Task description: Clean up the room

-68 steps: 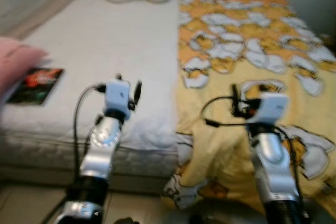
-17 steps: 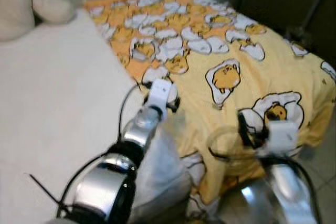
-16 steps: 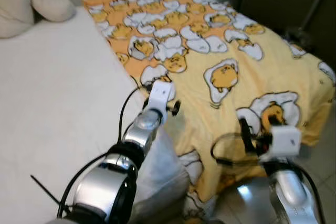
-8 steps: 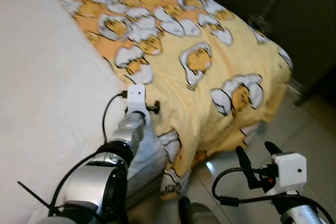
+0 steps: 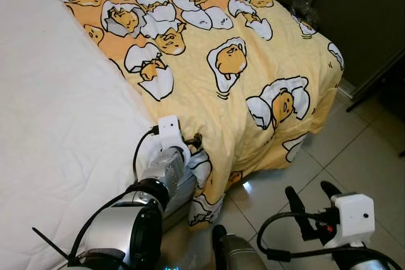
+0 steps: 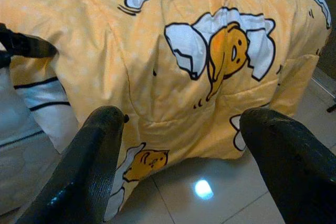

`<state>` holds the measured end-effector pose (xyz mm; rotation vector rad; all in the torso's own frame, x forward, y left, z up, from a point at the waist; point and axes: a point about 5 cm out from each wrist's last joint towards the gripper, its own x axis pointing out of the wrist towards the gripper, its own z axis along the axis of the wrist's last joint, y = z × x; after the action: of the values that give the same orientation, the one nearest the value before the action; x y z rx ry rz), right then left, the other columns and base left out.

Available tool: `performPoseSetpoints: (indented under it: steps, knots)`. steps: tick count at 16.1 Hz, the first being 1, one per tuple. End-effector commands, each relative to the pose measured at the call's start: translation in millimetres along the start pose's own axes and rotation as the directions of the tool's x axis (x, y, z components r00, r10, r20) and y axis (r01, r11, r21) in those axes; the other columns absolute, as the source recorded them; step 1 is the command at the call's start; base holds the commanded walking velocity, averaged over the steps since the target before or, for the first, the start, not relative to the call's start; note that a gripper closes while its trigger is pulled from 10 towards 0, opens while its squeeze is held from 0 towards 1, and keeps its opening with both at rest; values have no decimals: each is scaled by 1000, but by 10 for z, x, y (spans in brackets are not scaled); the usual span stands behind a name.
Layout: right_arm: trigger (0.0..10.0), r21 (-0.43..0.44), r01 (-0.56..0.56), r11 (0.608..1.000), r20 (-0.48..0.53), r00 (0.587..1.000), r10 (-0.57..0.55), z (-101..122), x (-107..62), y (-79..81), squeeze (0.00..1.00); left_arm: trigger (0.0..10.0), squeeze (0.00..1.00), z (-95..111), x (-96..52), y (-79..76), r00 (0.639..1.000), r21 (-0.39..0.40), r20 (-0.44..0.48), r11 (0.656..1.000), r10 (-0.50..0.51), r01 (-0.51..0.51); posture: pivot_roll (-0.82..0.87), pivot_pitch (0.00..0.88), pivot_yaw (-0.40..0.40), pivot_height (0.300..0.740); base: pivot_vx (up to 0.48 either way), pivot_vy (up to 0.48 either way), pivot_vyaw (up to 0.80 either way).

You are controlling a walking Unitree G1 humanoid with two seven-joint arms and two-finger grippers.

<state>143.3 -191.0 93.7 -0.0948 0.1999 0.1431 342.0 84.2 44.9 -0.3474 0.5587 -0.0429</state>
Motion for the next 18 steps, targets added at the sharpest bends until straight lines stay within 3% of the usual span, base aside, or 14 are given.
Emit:
performPoseSetpoints:
  steps: [1, 3, 5, 7, 9, 10, 12, 14, 17, 18]
  knots:
    - [10000, -4, -3, 1000, -9, 1000, 3, 23, -15, -11, 0, 0, 0, -169, -16, 16, 998, -48, -66, 999, 23, -26, -427, 206, -100, 740, 0, 0, 0]
    - [10000, -5, -3, 1000, -14, 1000, 3, 29, -14, -22, 0, 0, 0, -204, -22, 65, 995, -47, -80, 997, 58, -62, -424, 205, -103, 740, 0, 0, 0]
    - [10000, -5, -7, 1000, -21, 1000, 7, 18, -13, -20, 0, 0, 0, -217, -36, 212, 986, 58, -68, 988, 149, -145, -417, 205, -108, 740, 0, 0, 0]
    - [10000, -4, -12, 1000, -23, 1000, 12, 15, 5, -15, 0, 0, 0, -152, -52, 365, 974, 285, 12, 932, 228, -222, -410, 203, -110, 740, 0, 0, 0]
    - [10000, -4, -16, 1000, -23, 1000, 15, 14, 25, -14, 0, 0, 0, -112, -67, 468, 959, 375, 56, 885, 276, -277, -403, 199, -111, 740, 0, 0, 0]
    - [10000, -2, -18, 1000, -23, 1000, 18, 8, 40, -12, 0, 0, 0, -74, -82, 554, 949, 470, 104, 826, 298, -311, -397, 196, -109, 740, 0, 0, 0]
    - [10000, -2, -19, 1000, -21, 1000, 19, 9, 51, -8, 0, 0, 0, -51, -97, 627, 940, 510, 132, 791, 315, -337, -395, 193, -106, 740, 0, 0, 0]
    - [10000, -3, -15, 1000, -18, 1000, 15, 8, 64, -14, 0, 0, 0, -39, -142, 823, 925, 570, 164, 733, 342, -372, -386, 187, -93, 740, 0, 0, 0]
    - [10000, -5, -6, 1000, -19, 1000, 6, -1, 47, -33, 0, 0, 0, -269, -265, 1163, 907, 516, 69, 763, 416, -390, -373, 180, -71, 740, 0, 0, 0]
    - [10000, -5, 2, 1000, -23, 1000, -2, -21, 27, -50, 0, 0, 0, -479, -370, 1344, 892, 489, -1, 778, 452, -394, -361, 178, -65, 740, 0, 0, 0]
